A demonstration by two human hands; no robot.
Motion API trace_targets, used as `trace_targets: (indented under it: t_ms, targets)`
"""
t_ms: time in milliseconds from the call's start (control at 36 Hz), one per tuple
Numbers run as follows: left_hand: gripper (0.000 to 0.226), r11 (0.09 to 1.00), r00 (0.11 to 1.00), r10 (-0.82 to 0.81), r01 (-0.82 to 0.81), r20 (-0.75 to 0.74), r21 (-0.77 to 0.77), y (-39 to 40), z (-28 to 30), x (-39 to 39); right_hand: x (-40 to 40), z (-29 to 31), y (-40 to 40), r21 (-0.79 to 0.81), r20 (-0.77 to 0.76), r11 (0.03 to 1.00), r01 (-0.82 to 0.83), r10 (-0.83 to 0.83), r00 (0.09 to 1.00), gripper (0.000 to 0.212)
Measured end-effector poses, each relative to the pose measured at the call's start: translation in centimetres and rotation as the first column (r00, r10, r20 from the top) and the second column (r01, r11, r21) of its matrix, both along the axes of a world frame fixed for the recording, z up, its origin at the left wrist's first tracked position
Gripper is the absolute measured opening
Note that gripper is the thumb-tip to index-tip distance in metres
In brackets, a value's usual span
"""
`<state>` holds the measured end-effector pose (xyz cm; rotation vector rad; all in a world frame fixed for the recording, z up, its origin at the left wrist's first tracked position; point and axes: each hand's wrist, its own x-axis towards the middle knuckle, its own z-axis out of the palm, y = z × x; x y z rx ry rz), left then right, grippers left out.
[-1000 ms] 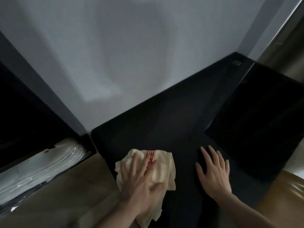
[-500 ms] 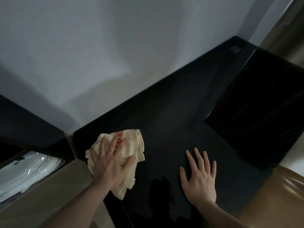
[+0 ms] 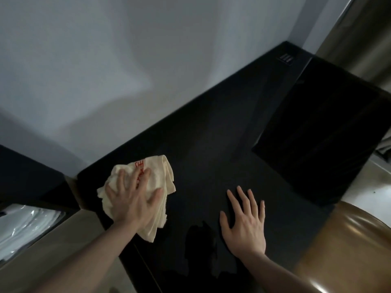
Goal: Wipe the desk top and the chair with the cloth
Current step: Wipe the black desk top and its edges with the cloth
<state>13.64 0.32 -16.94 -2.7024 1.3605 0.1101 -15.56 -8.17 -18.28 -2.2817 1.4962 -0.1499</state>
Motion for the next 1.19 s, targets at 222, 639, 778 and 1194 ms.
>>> trace_targets:
  t_ms: [222, 639, 778, 1194]
  targets:
    - [0.079, 1.0, 0.999, 0.023, -0.023, -0.042, 0.0, -3.5, -0.2, -3.5, -1.5, 1.6, -4.2, 0.044, 0.233, 0.999, 0.004, -0.014, 0.972, 0.06]
    - [0.082, 0.99, 0.993, 0.115, -0.112, -0.028, 0.088, -21.9, 1.3, -14.0, -8.8, -0.1, -26.6, -0.029, -0.078, 0.976, -0.217, 0.214, 0.974, 0.063]
    - [0.077, 0.988, 0.991, 0.12, -0.114, -0.053, 0.102, -27.6, 1.3, -15.5, -8.8, -0.3, -26.9, -0.039, -0.048, 0.977, -0.211, 0.209, 0.977, 0.063]
    - [0.05, 0.868, 0.867, -0.026, -0.227, -0.498, -0.441, -20.2, 4.5, -11.6, -2.5, 3.9, -24.7, 0.015, 0.178, 0.994, -0.106, 0.102, 0.979, 0.071]
